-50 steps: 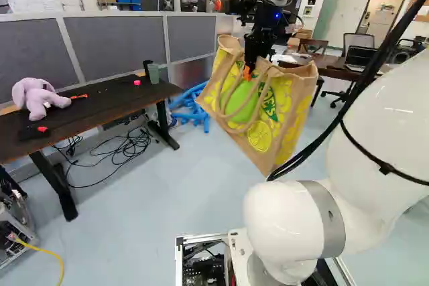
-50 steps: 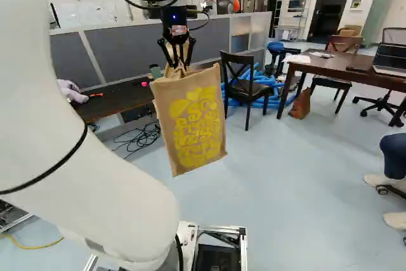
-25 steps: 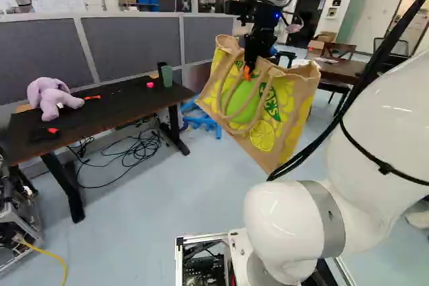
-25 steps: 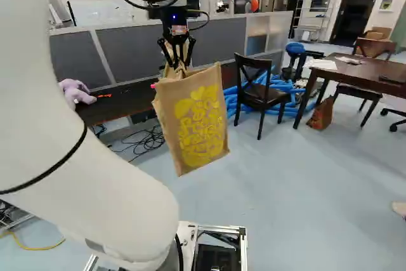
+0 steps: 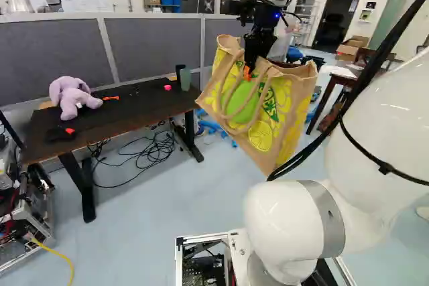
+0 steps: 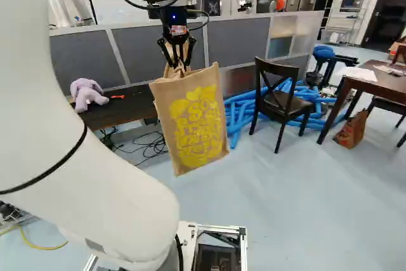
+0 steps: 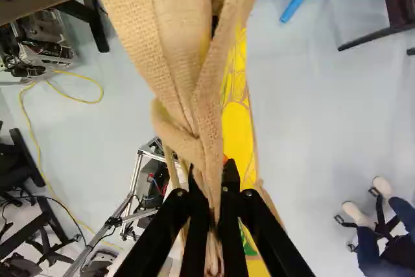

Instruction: Pick up the bag on the ground and place it on the table

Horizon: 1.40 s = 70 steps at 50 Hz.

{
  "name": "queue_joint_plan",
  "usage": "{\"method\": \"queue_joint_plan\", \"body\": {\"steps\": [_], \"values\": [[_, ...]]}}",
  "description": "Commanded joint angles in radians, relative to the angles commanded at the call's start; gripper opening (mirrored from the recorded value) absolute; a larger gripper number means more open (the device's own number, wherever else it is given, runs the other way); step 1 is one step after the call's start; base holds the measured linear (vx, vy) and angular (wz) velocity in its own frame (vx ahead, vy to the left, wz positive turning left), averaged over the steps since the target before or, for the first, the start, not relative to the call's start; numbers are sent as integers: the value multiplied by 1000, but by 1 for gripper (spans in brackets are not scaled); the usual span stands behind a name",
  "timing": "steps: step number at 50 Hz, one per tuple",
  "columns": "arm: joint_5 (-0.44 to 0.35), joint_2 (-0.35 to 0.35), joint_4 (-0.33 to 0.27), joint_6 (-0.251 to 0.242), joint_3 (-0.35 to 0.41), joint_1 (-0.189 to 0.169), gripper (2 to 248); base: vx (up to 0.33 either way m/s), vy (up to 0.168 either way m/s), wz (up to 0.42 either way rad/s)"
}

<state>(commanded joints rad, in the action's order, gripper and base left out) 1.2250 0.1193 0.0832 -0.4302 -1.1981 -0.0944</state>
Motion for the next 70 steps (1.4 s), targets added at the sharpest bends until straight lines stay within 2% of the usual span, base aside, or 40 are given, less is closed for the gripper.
{"method": "queue_joint_plan", "body": {"steps": [31,70], "values": [[0,0,0,0,0,0,22,232,58,238],[0,0,0,0,0,0,22,204,141,236]]}}
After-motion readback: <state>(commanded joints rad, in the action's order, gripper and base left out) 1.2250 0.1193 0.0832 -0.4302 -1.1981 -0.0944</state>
